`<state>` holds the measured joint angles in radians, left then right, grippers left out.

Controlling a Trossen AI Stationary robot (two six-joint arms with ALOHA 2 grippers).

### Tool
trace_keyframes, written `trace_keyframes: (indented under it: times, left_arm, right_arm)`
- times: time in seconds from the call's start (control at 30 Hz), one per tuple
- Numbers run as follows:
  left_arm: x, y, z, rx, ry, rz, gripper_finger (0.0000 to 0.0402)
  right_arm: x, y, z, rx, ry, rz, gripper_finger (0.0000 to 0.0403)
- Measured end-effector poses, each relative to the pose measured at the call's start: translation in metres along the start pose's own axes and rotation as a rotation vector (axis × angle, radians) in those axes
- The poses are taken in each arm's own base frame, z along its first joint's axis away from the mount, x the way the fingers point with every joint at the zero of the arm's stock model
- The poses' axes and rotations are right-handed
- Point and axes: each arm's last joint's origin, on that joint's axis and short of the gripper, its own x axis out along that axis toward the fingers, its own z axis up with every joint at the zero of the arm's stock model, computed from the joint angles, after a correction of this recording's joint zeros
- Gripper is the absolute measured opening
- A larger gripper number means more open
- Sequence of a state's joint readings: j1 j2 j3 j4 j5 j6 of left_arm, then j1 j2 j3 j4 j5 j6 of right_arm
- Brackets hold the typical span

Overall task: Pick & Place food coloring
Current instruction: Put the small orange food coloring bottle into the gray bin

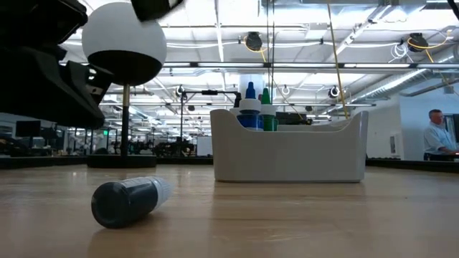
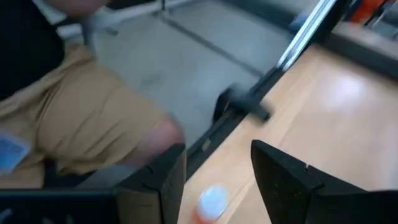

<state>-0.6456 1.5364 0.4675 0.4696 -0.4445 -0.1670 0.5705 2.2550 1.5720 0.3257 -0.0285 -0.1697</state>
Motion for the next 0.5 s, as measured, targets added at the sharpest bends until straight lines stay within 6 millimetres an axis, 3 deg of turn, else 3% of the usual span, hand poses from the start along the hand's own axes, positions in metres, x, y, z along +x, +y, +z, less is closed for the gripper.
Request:
trace_keyframes:
  times: [0.13,0.5]
  left_arm:
    - [0.001,0.003,0.001,-0.018,-0.001,0.011,0.0021]
    - [0.003,0.007,0.001,-0.033,0.006,0.024,0.0021]
  right_arm:
    - [0.008,0.002,-0.016,0.006,0.049,0.009,0.0171]
    - [0.009,0.002,-0.019,0.032,0.063,-0.017,0.0161]
